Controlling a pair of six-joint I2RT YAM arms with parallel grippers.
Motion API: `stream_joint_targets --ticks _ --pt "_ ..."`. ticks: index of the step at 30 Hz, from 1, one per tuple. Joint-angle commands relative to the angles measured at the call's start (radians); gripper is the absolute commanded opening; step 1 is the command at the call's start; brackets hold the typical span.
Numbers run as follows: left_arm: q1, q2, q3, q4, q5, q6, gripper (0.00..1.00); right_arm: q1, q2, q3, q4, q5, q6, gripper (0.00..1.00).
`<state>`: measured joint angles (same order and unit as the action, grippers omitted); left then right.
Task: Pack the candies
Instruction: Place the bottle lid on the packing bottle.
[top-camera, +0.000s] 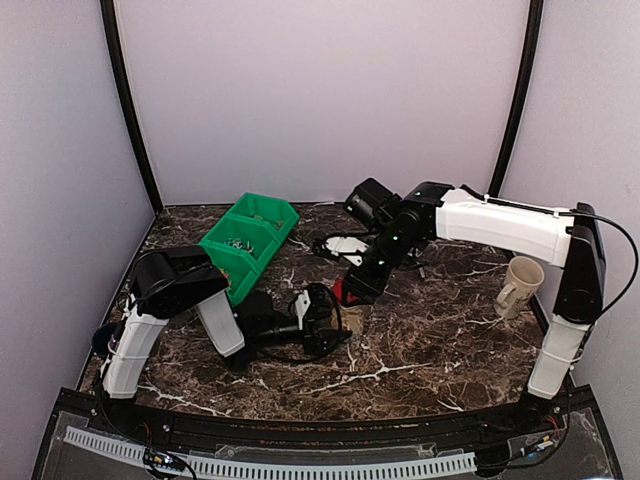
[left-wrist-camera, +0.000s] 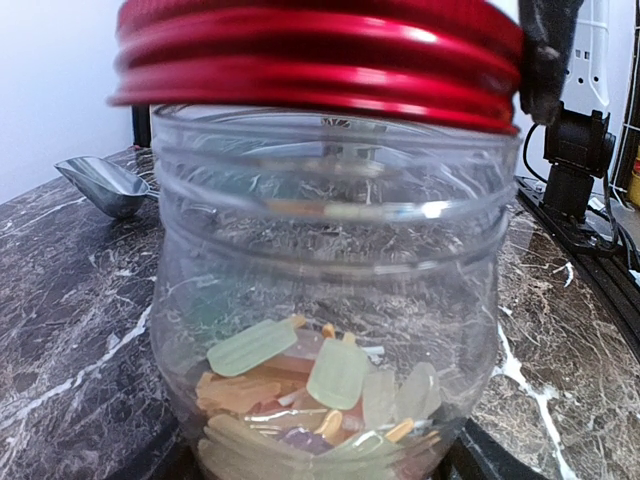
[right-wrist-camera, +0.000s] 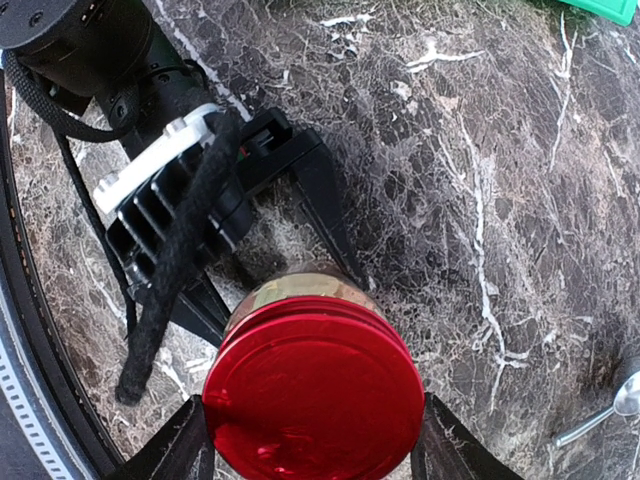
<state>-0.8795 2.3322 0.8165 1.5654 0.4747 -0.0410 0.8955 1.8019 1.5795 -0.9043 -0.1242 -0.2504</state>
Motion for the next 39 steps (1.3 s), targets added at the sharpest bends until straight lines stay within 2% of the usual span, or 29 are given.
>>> stream_joint_targets --ticks 1,16,39 --pt "-0.003 0.009 0.007 -0.082 0.005 -0.013 0.73 0.013 -0.045 -0.015 -0.027 -0.005 0.006 0.61" --pt "-0.003 0.012 0.008 -0.085 0.003 -0.016 0.73 0.013 -0.063 -0.05 0.013 -0.029 0.016 0.62" --pt "-0.003 0.017 0.013 -0.086 0.008 -0.011 0.73 0.011 -0.009 -0.054 0.035 0.031 0.022 0.62"
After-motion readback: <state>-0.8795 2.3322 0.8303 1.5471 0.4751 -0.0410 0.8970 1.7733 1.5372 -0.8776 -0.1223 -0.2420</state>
